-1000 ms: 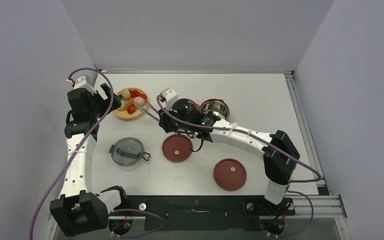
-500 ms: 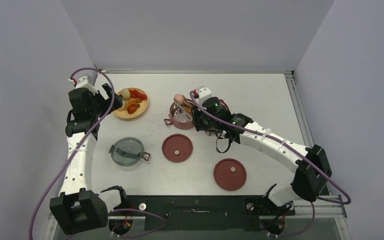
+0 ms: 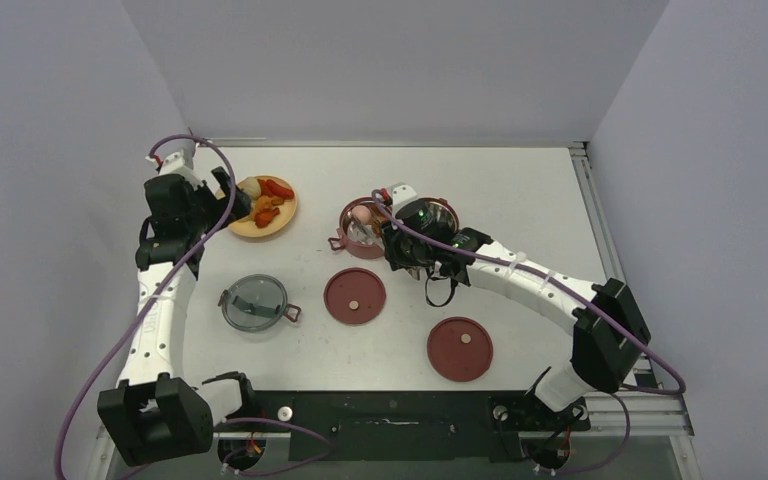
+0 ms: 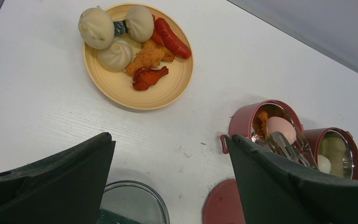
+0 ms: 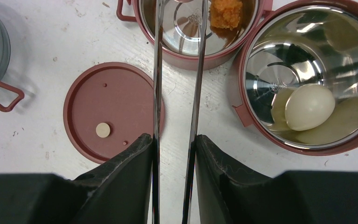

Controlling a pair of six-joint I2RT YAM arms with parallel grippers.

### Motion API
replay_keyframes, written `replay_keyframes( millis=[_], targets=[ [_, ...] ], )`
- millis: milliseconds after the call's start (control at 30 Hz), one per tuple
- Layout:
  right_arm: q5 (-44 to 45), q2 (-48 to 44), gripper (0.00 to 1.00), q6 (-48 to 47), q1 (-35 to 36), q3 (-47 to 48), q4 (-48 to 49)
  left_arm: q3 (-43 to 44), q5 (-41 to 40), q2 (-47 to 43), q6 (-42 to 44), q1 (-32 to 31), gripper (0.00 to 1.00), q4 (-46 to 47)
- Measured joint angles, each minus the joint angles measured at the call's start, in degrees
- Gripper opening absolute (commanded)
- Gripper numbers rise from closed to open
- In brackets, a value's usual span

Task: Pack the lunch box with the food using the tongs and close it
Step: Place the fake food in the packing box.

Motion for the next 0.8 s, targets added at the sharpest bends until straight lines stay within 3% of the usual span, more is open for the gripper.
replay_keyframes(
  millis=[433,800],
  targets=[
    [0.0,1.6,0.40,0.9,0.0,0.0,-0.3,0.0,0.0,0.5,0.2,-1.0,0.96,0.0],
    [0.0,1.6,0.42,0.9,0.0,0.0,-0.3,0.0,0.0,1.1,0.5,-1.5,0.96,-0.1]
  ],
)
